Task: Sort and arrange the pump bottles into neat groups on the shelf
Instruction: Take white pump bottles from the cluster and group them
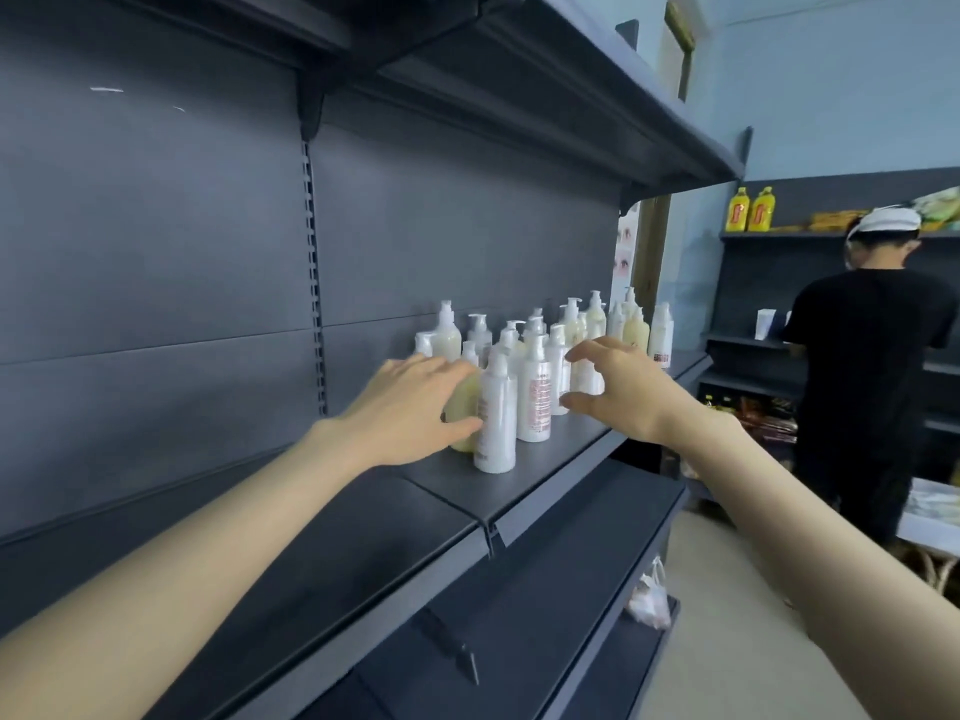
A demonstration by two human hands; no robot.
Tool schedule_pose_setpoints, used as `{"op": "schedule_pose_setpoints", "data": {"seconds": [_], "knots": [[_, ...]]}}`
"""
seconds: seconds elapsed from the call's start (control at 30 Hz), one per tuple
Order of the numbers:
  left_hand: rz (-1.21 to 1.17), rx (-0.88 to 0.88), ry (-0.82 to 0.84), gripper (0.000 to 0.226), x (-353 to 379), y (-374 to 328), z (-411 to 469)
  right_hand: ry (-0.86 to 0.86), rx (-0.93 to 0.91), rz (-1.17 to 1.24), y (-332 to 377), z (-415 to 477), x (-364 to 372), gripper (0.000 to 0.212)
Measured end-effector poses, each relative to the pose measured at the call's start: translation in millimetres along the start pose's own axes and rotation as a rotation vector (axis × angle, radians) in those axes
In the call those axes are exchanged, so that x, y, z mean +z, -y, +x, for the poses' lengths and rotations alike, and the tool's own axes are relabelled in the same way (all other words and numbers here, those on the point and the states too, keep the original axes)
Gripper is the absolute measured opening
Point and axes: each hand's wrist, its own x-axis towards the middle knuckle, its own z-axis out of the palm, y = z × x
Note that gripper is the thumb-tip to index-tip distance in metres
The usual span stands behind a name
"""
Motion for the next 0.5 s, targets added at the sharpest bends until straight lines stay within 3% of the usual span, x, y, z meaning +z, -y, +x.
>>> {"op": "schedule_pose_setpoints", "data": {"seconds": [0.13,0.23,0.5], "knots": [[-0.031,-0.064,-0.002,0.055,38.2,-3.0,45.4,0.029,-0.017,0.05,-47.7,42.2,24.1,0.052],[-0.099,-0.182,-0.001,0.067,70.8,-7.5,71.8,0.061,-0.047,0.09,-83.3,76.2,44.8,0.053],[-0.29,-0.564,-0.211,0.084,124.7,-32.6,122.8,0.181,-0.142,0.332,-148.6,158.7,87.9,0.07]]}}
